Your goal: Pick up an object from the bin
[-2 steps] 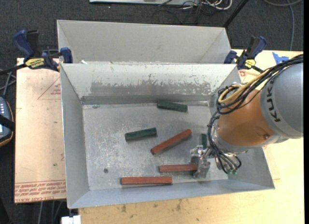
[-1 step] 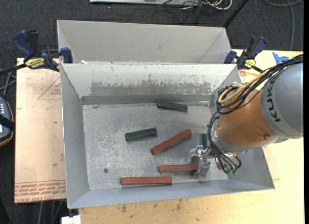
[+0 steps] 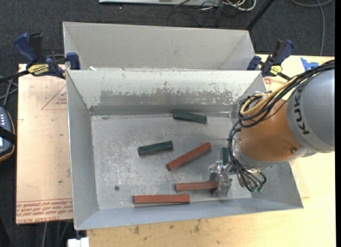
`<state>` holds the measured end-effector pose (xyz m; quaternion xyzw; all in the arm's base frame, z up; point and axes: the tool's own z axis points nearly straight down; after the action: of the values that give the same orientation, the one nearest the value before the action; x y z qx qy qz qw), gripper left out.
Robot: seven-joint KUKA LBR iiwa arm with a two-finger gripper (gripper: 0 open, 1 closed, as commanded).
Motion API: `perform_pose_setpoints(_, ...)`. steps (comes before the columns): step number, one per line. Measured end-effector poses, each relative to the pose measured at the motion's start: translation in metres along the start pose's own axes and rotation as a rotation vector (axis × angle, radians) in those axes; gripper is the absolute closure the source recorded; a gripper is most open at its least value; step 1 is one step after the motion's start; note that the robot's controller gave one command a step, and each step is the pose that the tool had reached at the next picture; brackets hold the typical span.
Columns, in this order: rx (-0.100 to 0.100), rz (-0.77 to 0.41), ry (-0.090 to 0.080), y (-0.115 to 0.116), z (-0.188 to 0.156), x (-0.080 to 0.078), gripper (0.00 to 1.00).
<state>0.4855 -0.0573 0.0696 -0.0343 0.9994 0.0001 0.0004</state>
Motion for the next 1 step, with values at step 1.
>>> perform_pose_setpoints(1, -0.002, -0.017, 0.006, -0.0028, -0.0577, -0.0006, 1.0)
